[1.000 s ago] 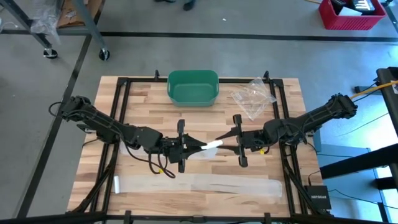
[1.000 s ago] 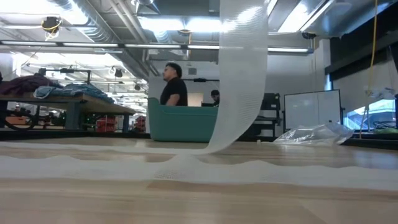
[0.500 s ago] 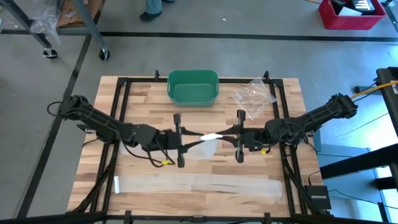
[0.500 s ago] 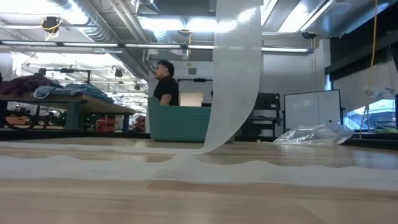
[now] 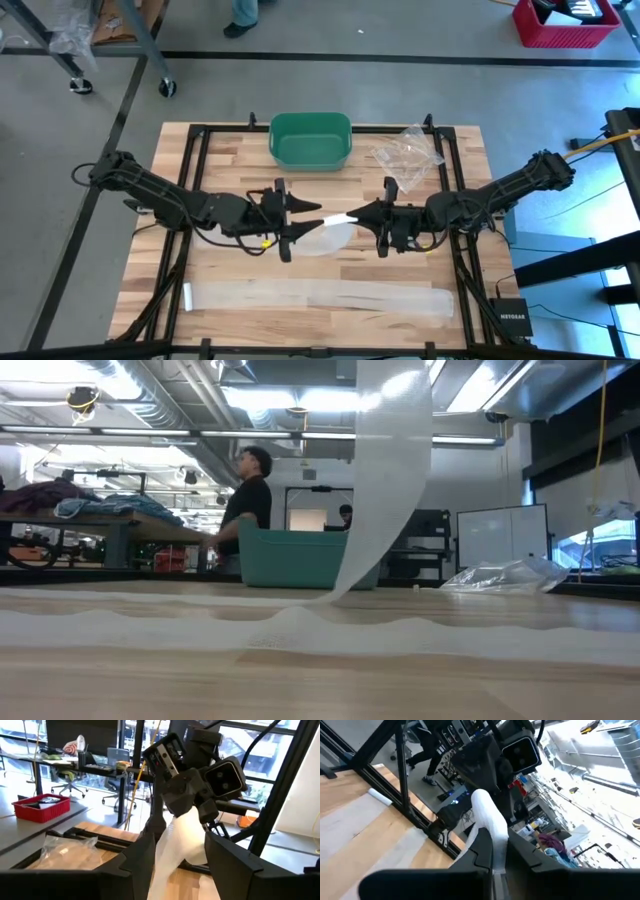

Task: Roll bandage
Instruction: Roll the top white bandage

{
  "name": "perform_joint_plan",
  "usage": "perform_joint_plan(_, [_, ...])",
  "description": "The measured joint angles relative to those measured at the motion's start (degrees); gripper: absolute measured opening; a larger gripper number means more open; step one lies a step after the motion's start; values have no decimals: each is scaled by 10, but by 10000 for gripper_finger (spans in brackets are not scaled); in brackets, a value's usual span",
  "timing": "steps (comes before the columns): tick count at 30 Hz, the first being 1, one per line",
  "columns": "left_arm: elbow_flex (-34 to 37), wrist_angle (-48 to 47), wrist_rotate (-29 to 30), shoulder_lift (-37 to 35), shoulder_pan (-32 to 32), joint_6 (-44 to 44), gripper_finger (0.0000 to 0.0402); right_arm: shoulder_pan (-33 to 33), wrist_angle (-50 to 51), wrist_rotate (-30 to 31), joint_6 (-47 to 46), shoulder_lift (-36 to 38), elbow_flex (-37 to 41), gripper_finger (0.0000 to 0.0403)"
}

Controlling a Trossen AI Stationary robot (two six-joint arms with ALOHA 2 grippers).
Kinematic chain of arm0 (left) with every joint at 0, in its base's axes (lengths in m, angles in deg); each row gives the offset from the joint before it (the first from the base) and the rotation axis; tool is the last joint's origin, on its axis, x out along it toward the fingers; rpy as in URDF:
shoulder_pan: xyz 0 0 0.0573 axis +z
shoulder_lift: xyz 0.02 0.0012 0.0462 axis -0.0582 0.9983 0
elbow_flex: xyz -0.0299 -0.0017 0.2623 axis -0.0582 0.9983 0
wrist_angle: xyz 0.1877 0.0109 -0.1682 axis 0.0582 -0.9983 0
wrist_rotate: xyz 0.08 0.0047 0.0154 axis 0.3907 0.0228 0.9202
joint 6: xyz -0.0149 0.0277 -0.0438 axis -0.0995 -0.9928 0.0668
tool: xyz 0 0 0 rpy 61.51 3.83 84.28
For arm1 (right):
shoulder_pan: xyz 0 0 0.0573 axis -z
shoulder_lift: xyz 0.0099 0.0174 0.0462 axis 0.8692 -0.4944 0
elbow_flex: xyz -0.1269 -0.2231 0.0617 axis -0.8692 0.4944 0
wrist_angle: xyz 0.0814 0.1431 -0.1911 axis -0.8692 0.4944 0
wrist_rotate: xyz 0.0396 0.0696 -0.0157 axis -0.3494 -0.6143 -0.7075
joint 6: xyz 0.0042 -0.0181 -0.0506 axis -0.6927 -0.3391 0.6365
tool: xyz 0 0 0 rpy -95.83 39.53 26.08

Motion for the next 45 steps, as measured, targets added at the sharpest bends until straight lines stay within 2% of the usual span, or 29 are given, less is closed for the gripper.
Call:
perform_joint_plan(7, [0, -6, -35, 0, 1, 13, 166, 0, -7, 0, 25, 0, 0, 32])
perform_joint_plan(13, [0, -4, -36, 0, 1, -8, 166, 0, -11, 35, 25, -2, 0, 32])
perform_joint_plan(20, [0, -2, -30, 4, 14, -31, 166, 0, -15, 29, 21, -12, 0, 32])
perform_joint_plan(30, [0, -18, -28, 8, 15, -37, 166, 0, -54, 75, 22, -33, 0, 32])
perform_joint_plan(45, [0, -3, -29, 7, 16, -37, 163, 0, -55, 55, 9, -33, 0, 32])
